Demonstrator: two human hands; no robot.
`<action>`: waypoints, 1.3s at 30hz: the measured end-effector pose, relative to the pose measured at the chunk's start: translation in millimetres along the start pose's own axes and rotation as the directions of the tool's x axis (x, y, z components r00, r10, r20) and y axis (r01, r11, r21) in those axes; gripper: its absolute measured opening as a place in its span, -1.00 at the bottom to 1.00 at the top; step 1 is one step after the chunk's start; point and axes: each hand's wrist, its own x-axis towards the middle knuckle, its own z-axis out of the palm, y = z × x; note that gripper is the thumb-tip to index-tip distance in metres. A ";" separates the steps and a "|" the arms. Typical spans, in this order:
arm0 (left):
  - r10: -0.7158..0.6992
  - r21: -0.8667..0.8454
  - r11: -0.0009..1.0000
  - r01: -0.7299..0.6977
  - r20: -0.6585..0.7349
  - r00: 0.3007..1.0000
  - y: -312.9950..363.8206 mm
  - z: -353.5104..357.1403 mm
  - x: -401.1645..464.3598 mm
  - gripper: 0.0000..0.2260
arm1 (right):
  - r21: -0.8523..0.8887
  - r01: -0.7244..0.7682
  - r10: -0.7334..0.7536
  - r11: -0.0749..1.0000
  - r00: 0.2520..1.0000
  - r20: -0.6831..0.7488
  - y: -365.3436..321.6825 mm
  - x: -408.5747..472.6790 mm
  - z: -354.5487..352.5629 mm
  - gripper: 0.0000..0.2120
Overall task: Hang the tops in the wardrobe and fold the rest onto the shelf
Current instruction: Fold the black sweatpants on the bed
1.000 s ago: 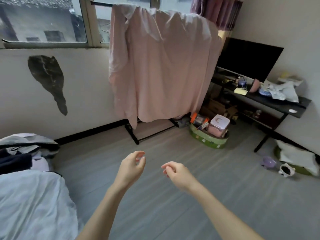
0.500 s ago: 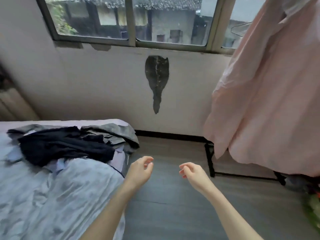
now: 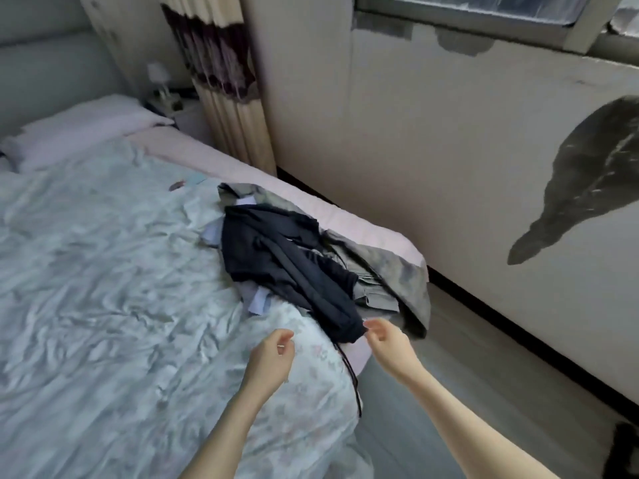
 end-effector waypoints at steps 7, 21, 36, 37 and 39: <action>-0.187 -0.064 0.981 0.186 -0.014 0.982 -12.6 23.1 92.3 -0.76 | -0.162 -0.179 0.202 0.970 0.970 0.137 29.6 129.6 48.6 -0.33; -0.089 -0.051 0.995 0.089 -0.004 0.996 3.4 20.9 116.9 -0.33 | -0.488 0.281 -0.086 0.827 0.919 0.385 -56.3 201.2 31.4 -0.83; 0.422 0.124 0.906 -0.404 -0.317 0.849 227.0 -51.2 106.0 -0.86 | 0.080 0.849 -0.834 0.523 0.490 0.253 -210.3 136.5 -202.4 -0.82; 0.437 0.087 0.895 -0.438 -0.375 0.818 240.4 -52.7 98.7 -0.82 | 0.197 0.792 -0.813 0.578 0.538 0.223 -205.8 135.3 -212.3 -0.71; 0.448 0.002 0.859 -0.512 -0.485 0.751 268.9 -56.7 82.5 -0.77 | 0.381 0.646 -0.749 0.661 0.595 0.291 -191.9 131.1 -224.4 -0.45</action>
